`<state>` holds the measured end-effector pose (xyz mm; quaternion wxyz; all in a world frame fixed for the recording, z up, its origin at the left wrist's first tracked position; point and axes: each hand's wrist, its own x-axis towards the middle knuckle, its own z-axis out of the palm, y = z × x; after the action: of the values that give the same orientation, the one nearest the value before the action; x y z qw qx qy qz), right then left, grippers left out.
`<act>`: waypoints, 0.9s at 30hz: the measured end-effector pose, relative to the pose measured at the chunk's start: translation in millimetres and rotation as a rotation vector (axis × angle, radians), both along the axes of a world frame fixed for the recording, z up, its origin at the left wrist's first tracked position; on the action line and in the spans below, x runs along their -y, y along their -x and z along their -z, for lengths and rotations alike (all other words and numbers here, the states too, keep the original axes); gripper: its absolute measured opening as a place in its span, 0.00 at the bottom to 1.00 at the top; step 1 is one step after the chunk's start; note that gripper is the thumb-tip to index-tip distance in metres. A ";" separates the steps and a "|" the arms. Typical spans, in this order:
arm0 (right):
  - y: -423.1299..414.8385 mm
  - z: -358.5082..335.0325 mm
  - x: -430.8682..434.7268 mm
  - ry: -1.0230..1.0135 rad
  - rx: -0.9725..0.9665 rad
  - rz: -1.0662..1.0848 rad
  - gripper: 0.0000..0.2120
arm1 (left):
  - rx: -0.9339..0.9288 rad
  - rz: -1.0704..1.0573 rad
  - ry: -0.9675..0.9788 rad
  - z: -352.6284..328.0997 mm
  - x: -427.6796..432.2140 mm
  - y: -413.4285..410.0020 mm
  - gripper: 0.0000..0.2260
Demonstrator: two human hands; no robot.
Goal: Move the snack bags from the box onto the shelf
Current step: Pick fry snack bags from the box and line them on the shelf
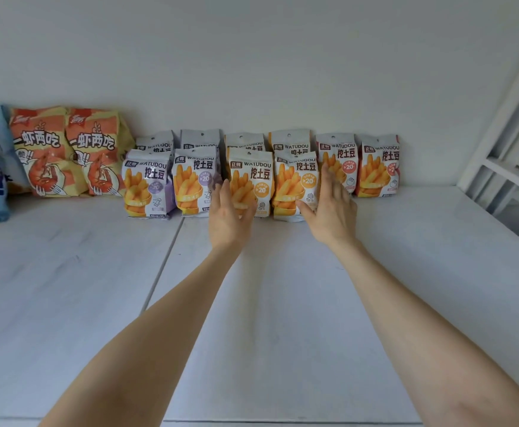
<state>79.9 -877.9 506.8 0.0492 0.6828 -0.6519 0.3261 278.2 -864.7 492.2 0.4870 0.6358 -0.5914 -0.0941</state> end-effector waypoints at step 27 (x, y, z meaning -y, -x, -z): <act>-17.3 -33.6 -330.0 -0.132 -0.239 0.231 0.37 | 0.663 0.269 -0.173 -40.1 -271.0 -23.2 0.32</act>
<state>97.2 -547.9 540.4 0.1184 0.6391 -0.7355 0.1913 301.4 -593.8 532.3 0.1968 0.5873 -0.7851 0.0042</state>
